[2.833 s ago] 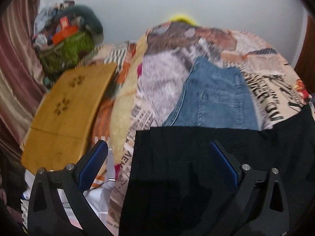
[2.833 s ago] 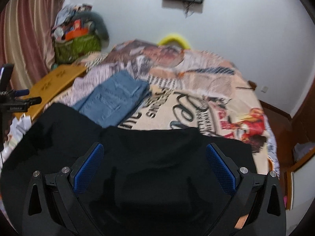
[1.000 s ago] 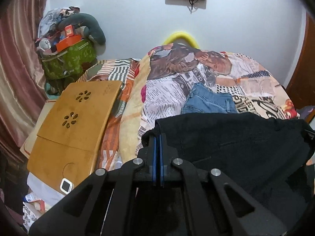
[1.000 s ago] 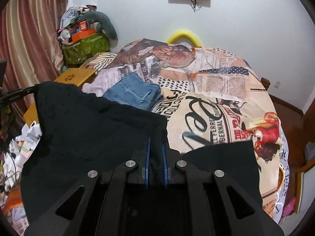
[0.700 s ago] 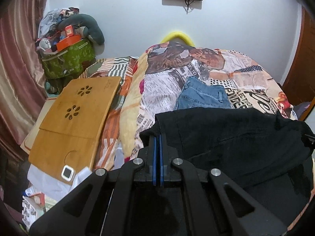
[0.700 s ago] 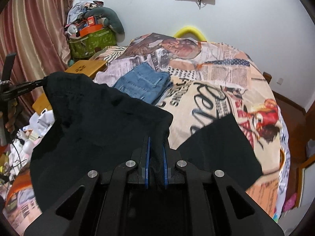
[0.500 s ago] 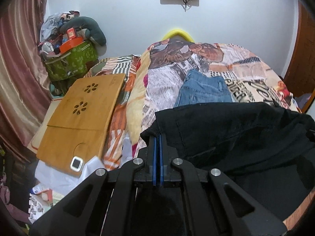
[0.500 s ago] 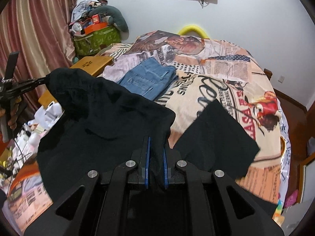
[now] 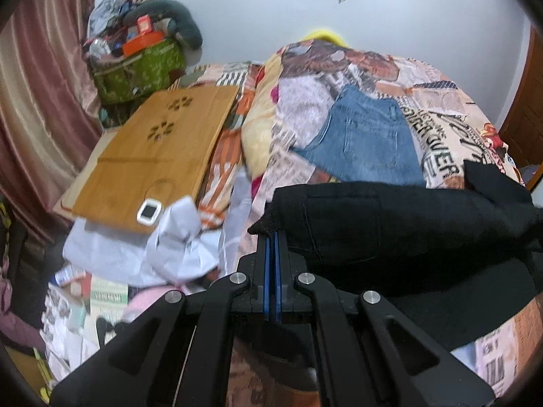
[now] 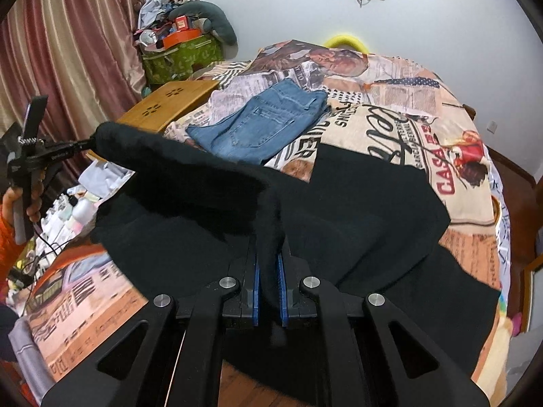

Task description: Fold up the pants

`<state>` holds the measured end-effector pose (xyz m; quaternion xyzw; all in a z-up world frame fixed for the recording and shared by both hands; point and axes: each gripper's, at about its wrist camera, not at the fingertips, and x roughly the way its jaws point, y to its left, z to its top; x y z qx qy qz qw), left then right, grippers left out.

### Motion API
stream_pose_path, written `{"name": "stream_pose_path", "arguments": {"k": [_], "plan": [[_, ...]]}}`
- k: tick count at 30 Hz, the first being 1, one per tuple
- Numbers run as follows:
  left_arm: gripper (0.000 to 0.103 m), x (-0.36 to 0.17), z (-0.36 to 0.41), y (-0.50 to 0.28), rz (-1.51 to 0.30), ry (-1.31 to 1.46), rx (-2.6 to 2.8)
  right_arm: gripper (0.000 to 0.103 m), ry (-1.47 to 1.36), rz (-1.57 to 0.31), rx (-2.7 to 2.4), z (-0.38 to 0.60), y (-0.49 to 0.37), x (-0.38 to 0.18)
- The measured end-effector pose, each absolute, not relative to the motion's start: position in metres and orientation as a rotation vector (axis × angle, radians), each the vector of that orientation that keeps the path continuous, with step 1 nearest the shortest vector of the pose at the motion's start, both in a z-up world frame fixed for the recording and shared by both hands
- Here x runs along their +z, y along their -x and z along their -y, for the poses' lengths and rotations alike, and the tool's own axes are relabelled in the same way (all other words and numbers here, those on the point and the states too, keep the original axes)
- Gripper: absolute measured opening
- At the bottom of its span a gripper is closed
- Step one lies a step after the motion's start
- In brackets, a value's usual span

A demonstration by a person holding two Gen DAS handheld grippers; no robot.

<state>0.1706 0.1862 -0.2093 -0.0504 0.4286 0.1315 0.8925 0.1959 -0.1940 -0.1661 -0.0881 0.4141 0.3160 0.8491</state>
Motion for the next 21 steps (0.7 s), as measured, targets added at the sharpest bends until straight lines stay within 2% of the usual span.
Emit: {"name": "stream_pose_path", "arguments": {"k": [11, 17, 18, 21], "plan": [[0.002, -0.265, -0.195, -0.144, -1.025, 0.192, 0.295, 0.008, 0.152, -0.952, 0.668, 0.192, -0.174, -0.188], [0.003, -0.263, -0.19, -0.14, -1.039, 0.141, 0.332, 0.012, 0.117, -0.97, 0.664, 0.199, -0.168, -0.183], [0.004, -0.258, -0.191, -0.139, -1.031, 0.135, 0.337, 0.012, 0.121, -0.968, 0.664, 0.2, -0.168, -0.181], [0.021, -0.239, -0.196, -0.135, -0.991, 0.137, 0.347, 0.017, 0.123, -0.964, 0.663, 0.206, -0.166, -0.173]]}}
